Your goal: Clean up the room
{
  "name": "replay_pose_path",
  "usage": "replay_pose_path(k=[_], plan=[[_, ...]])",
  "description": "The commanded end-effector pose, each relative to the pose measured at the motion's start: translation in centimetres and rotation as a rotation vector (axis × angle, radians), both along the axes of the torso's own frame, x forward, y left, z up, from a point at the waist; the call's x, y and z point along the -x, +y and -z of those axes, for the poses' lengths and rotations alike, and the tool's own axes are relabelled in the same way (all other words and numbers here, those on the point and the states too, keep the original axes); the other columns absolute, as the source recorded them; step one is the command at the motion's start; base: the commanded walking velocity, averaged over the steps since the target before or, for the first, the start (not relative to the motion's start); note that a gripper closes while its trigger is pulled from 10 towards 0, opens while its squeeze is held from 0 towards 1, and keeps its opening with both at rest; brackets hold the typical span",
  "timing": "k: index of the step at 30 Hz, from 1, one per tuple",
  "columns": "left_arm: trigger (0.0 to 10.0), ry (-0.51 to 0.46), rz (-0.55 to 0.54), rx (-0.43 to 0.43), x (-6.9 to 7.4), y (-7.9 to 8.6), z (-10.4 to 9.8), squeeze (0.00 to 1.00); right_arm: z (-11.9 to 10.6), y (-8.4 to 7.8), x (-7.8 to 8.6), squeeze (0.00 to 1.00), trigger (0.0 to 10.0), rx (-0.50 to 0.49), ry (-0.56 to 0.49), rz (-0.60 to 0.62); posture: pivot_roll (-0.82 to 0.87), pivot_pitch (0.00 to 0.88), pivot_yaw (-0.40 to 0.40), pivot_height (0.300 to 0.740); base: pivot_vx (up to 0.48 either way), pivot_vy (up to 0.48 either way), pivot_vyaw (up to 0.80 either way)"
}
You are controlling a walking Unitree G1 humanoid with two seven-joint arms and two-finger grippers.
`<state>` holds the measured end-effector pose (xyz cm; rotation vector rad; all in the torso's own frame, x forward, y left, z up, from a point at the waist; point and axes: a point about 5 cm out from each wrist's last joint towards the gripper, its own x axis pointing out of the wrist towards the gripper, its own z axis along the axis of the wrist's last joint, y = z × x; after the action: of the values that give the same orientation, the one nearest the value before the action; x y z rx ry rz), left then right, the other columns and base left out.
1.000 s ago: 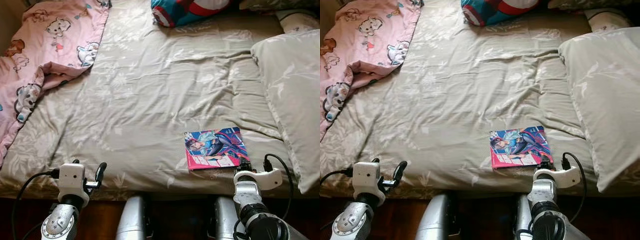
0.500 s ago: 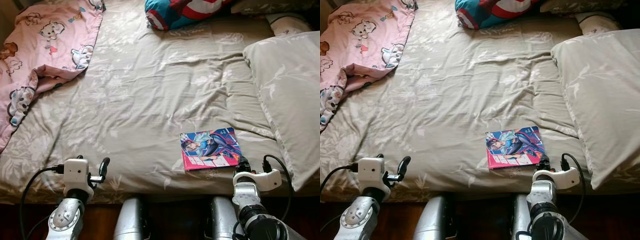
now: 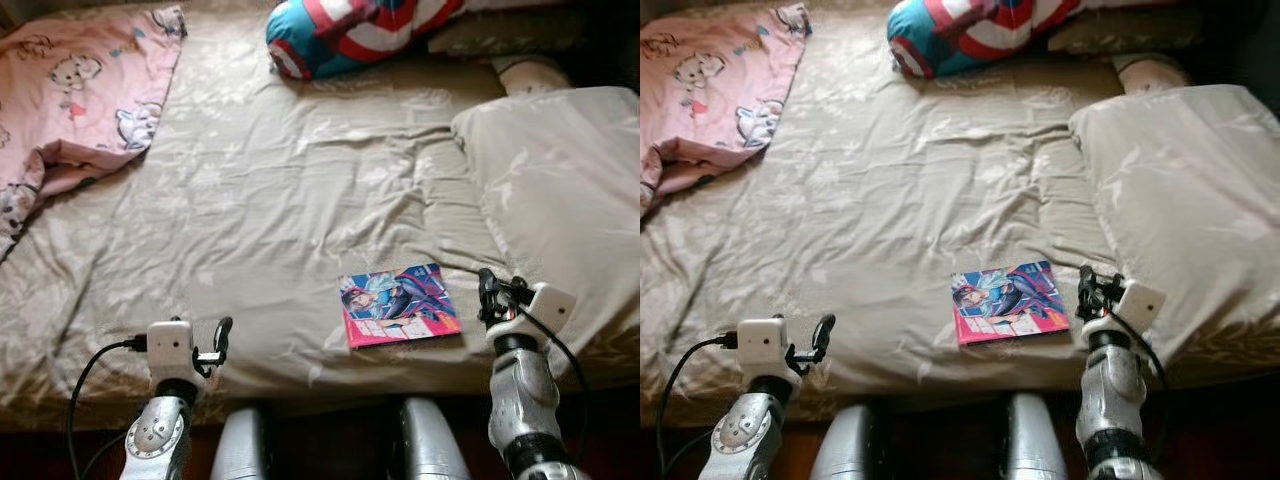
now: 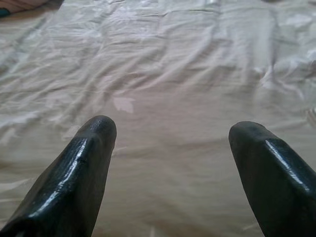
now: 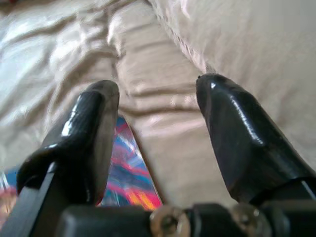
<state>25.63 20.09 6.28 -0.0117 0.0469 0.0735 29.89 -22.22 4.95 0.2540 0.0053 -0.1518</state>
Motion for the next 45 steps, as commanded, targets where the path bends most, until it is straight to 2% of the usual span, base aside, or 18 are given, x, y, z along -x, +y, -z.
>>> replay_pose_path(k=[1,3,5,7,10,15,17,21,22,27,35,45], plan=[[10.0,0.036,-0.048,0.016,0.6,0.7,1.0,0.0,1.0,0.2,0.7,0.0,10.0,0.026,0.053,-0.031,-0.08,0.166,0.016,0.619,0.0,0.0,0.0],[10.0,0.055,-0.073,0.033,0.8,1.1,1.7,0.0,2.3,0.8,1.4,0.0,10.0,0.073,0.128,-0.072,-0.09,0.163,0.013,0.624,0.0,0.0,0.0],[10.0,0.063,-0.079,0.033,0.9,1.2,1.9,0.0,2.5,1.1,1.6,0.0,10.0,0.075,0.133,-0.082,-0.09,0.16,0.013,0.634,0.0,0.0,0.0],[10.0,0.12,-0.107,0.042,1.3,1.9,3.2,0.0,4.1,2.1,2.4,0.0,10.0,0.059,0.214,-0.118,-0.09,0.155,0.017,0.654,0.0,0.0,0.0],[10.0,0.144,-0.116,0.046,1.4,2.2,3.8,0.0,5.1,2.3,3.0,0.0,10.0,0.052,0.265,-0.123,-0.08,0.158,0.02,0.669,0.0,0.0,0.0],[10.0,0.29,-0.115,0.026,2.7,2.8,7.0,0.0,9.0,2.7,6.4,0.0,10.0,0.049,0.505,-0.129,-0.08,0.145,0.026,0.704,0.0,0.0,0.0],[10.0,0.328,-0.118,0.022,3.0,3.0,7.7,0.0,9.5,2.6,7.0,0.0,10.0,0.042,0.541,-0.121,-0.08,0.144,0.026,0.719,0.0,0.0,0.0],[10.0,0.384,-0.127,0.021,3.5,3.2,8.7,0.0,10.1,2.4,7.6,0.0,10.0,0.048,0.592,-0.11,-0.07,0.133,0.032,0.739,0.0,0.0,0.0],[10.0,0.435,-0.127,0.017,4.1,3.3,9.4,0.0,10.4,2.4,8.0,0.0,10.0,0.041,0.613,-0.108,-0.08,0.131,0.034,0.74,0.0,0.0,0.0],[10.0,0.525,-0.125,0.026,5.0,3.3,10.7,0.0,10.9,2.4,8.5,0.0,10.0,0.04,0.661,-0.109,-0.08,0.128,0.035,0.74,0.0,0.0,0.0],[10.0,0.679,-0.106,0.038,6.2,2.4,12.7,0.0,11.8,2.7,9.5,0.0,10.0,0.038,0.744,-0.089,-0.08,0.121,0.034,0.74,0.0,0.0,0.0],[10.0,0.726,-0.115,0.054,7.1,2.2,13.4,0.0,12.9,3.2,11.5,0.0,10.0,0.037,0.806,-0.117,-0.08,0.094,0.029,0.74,0.0,0.0,0.0]])
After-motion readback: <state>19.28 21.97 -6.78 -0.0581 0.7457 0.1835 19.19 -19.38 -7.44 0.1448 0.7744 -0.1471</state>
